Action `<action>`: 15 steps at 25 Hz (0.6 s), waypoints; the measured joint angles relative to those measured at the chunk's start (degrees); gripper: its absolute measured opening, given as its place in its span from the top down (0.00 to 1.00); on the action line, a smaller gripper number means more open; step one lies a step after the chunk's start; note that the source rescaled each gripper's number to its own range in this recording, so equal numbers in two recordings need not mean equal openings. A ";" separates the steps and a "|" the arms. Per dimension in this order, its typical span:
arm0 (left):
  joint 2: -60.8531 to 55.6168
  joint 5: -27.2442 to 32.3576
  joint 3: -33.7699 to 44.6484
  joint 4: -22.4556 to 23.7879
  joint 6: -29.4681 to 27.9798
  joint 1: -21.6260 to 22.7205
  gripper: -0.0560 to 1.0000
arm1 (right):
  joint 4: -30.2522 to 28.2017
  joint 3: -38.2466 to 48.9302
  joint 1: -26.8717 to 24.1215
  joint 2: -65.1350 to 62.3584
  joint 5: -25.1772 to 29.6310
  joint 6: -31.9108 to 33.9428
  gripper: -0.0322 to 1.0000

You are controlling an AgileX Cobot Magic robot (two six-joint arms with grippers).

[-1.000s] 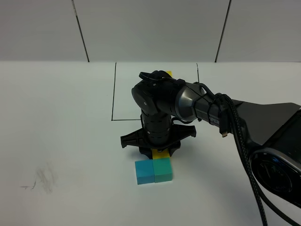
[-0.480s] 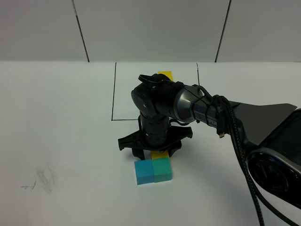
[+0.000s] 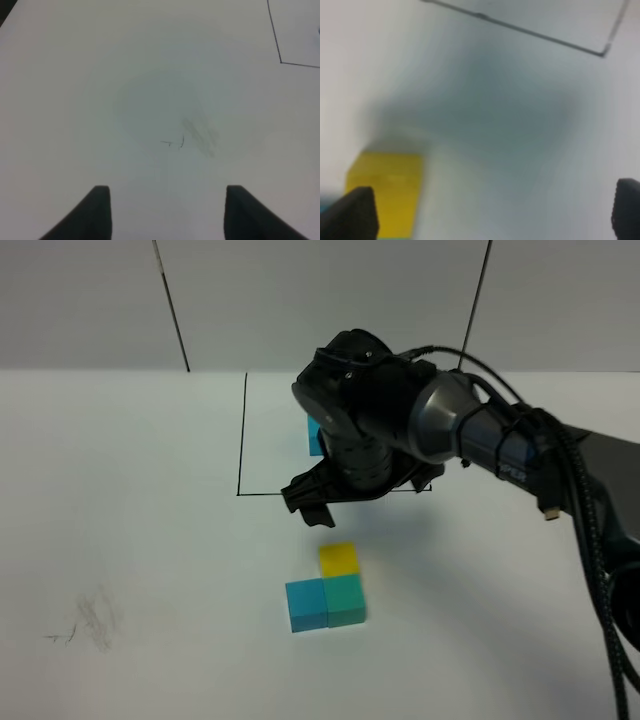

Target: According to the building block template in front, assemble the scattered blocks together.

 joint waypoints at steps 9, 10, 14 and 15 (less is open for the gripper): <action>0.00 0.00 0.00 0.00 0.00 0.00 0.81 | -7.59 0.05 -9.39 -12.74 1.52 -16.67 0.01; 0.00 0.00 0.00 0.00 0.00 0.00 0.81 | -8.54 0.05 -11.41 -14.32 1.52 -19.84 0.02; 0.00 0.00 0.00 0.00 0.00 0.00 0.81 | -7.99 0.05 -20.81 -20.13 1.63 -29.81 0.07; 0.00 0.00 0.00 0.00 0.00 0.00 0.81 | -6.59 0.05 -23.14 -21.68 1.71 -33.17 0.08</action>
